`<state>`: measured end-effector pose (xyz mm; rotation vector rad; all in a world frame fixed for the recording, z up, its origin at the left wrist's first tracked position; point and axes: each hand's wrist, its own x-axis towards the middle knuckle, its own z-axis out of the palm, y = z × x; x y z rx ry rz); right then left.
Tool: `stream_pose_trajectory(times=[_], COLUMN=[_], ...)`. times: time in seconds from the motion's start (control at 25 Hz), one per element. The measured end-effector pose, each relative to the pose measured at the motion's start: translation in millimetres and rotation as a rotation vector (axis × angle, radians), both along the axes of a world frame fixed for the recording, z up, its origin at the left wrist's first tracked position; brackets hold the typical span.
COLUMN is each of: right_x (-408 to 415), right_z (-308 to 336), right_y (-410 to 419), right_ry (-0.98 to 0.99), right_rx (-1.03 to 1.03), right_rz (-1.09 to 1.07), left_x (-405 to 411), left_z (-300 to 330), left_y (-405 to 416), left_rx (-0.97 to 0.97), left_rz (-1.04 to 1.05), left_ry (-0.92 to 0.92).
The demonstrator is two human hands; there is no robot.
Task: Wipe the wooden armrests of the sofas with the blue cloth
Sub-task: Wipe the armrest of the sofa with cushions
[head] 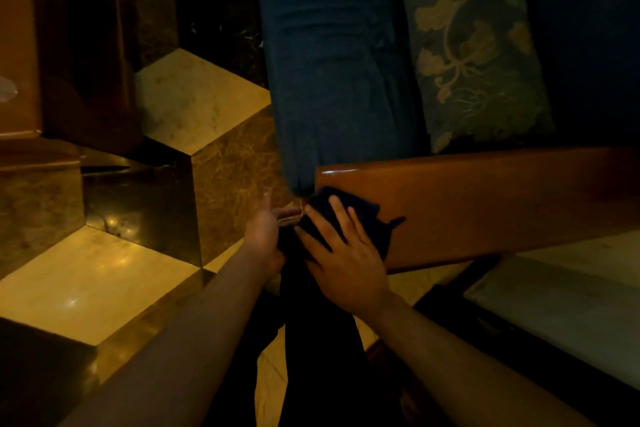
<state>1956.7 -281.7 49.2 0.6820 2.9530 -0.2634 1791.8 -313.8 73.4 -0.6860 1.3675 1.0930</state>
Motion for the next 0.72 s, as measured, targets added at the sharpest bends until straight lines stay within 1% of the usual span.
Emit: stream_pose_trajectory(times=[0.04,0.08,0.12,0.2,0.28,0.32,0.36,0.4,0.44,0.48,0.52,0.56,0.6,0.64,0.72], right_x=[27.4,51.9,73.2,97.3,84.7,64.5,45.6,31.3,28.6,40.5,61.9,91.7,126.2,156.9,222.2], right_z=[2.1,3.3,2.3,5.5,8.9,7.3,2.9,-1.0,-3.3,-3.9,-3.2,-5.5,-7.1,-6.7,-10.0], right_y=[2.9,12.1,32.4,88.3,130.6,133.6,125.1,107.2,83.4,65.6,62.0,74.2,96.4,120.2,178.9], right_ry=[-0.001,0.030,0.054,0.076,0.094,0.090,0.101,0.118,0.139,0.151,0.155,0.179,0.209,0.219,0.199], right_rx=[-0.020,0.001,0.036,0.058,0.054,0.062,0.079,0.085,0.055,0.007,-0.023,-0.029,-0.010,0.016,0.076], right_rz=[-0.024,-0.092,-0.206,-0.542,-0.931,-1.032,-1.011,-0.862,-0.633,-0.422,-0.296,-0.262,-0.302,-0.387,-0.558], left_x=[7.9,16.1,23.6,36.6,44.9,49.7,57.9,66.1,75.1,87.2,99.0,113.7,132.7,149.3,194.1], left_z=[-3.0,-4.6,-5.0,-4.8,0.1,2.9,5.3,8.0,12.4,17.3,21.5,23.8,25.2,28.0,29.2], left_y=[-5.4,-9.3,-10.6,-7.9,0.0,2.8,6.2,9.6,15.4,25.8,36.3,49.0,65.2,80.6,111.4], left_rx=[-0.027,-0.020,-0.002,0.002,-0.035,-0.072,-0.118,-0.152,-0.097,0.023,0.122,0.167,0.148,0.112,0.099], left_rz=[-0.057,-0.091,-0.109,-0.145,-0.178,-0.218,-0.325,-0.474,-0.643,-0.784,-0.909,-1.028,-1.147,-1.247,-1.356], left_ry=[0.004,-0.004,-0.012,0.036,0.185,0.341,0.591,0.916,1.212,1.420,1.520,1.534,1.516,1.499,1.480])
